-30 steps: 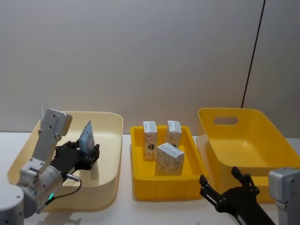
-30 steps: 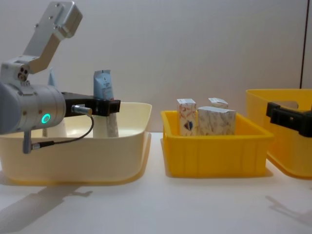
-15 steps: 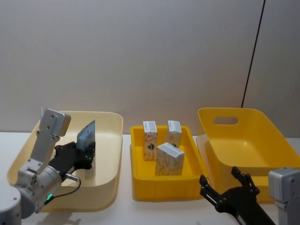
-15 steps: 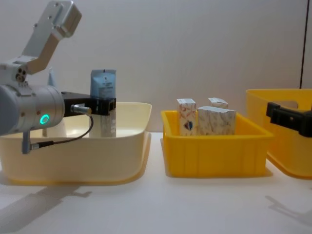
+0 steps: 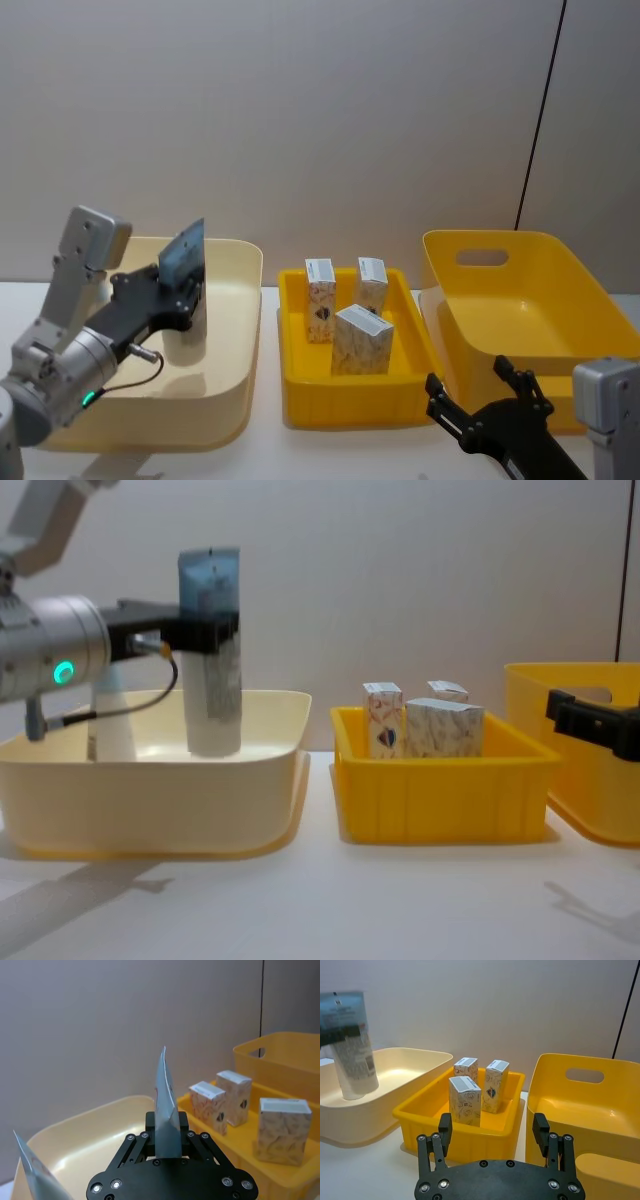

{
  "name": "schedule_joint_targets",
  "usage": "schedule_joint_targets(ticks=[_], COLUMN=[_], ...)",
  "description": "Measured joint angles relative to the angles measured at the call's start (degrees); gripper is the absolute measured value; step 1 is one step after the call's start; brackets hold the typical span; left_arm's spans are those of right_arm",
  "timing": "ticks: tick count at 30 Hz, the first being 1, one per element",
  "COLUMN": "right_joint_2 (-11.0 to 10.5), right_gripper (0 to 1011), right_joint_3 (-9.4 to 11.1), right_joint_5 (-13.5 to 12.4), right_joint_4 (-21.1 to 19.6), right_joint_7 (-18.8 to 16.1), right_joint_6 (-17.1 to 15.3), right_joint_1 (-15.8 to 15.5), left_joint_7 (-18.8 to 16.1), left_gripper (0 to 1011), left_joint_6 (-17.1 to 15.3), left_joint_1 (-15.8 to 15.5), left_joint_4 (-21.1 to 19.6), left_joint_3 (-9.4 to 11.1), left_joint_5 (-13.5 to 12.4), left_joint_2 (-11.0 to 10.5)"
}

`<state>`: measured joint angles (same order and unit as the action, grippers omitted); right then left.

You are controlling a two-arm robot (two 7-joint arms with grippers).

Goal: Bimanual collaborative sorting of washing and personal care products

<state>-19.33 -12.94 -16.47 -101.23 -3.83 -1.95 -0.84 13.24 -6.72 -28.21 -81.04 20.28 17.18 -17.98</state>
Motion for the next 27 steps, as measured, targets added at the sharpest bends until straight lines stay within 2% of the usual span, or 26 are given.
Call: schedule_joint_targets(ticks=[8,13,27], right_joint_2=[0.0,0.0,0.0], right_gripper=[1001,1001,1001], right_joint_3=[0.0,0.0,0.0], right_joint_5=[0.0,0.0,0.0], right_joint_4=[0.0,0.0,0.0], right_joint_7=[0.0,0.0,0.0], right_joint_6=[0.0,0.0,0.0], right_joint_1=[0.0,0.0,0.0], left_joint_7=[4.4,7.9,16.3], left_gripper=[240,239,239], left_joint_6=[3.0,4.1,3.7], left_joint_1=[-0.9,-1.6,-3.3], left_joint_4=[-1.6,-2.2,-1.8], left_joint_3=[-0.8,-0.8,0.8], left_joint_5=[1.9,4.0,10.1], left_joint_2=[-0.8,-0.8,0.1])
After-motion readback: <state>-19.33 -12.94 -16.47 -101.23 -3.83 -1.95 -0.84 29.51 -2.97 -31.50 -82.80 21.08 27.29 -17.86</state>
